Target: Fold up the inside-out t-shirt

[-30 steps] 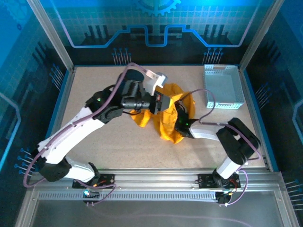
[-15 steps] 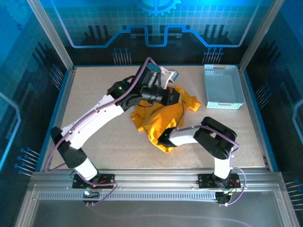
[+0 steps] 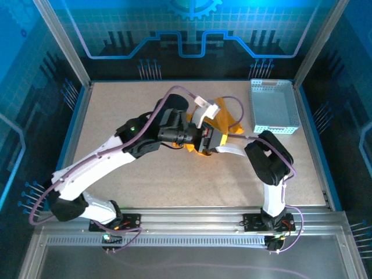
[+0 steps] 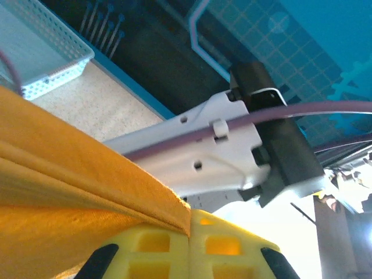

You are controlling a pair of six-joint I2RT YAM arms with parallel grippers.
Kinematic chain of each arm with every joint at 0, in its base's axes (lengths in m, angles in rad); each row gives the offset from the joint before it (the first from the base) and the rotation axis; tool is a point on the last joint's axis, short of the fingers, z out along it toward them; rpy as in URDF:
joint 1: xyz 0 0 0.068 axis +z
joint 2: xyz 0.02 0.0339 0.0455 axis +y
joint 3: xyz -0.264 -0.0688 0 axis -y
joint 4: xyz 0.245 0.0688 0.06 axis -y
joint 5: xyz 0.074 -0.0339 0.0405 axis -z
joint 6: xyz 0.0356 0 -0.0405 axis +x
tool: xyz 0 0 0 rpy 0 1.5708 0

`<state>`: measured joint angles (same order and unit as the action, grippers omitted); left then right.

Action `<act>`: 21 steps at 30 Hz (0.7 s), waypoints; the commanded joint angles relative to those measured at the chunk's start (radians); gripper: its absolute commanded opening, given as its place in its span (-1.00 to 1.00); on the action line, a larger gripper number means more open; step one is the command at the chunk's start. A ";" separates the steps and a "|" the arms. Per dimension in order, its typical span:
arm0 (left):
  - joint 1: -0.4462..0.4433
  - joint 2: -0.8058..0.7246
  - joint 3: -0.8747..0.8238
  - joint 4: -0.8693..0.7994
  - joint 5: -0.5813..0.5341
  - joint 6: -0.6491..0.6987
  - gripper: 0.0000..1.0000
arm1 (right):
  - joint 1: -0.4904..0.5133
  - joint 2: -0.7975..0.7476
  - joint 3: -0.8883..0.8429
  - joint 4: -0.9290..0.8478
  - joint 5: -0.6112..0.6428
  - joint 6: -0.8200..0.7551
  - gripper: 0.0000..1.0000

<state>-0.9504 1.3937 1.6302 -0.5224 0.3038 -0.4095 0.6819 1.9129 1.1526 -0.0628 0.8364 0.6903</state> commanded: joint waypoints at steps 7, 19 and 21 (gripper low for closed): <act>0.071 -0.088 -0.061 0.032 -0.025 0.017 -1.00 | -0.063 -0.098 -0.105 0.009 -0.151 0.072 0.50; -0.163 -0.078 0.032 0.188 0.072 0.042 -1.00 | -0.120 0.027 0.060 0.053 -0.291 -0.019 0.49; -0.166 -0.085 0.037 0.172 0.054 0.043 -1.00 | -0.115 0.015 0.089 0.008 -0.284 -0.010 0.49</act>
<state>-1.0687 1.3659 1.6096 -0.4309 0.2901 -0.4080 0.5938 1.9224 1.2022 -0.0044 0.5930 0.6807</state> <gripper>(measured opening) 0.051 0.746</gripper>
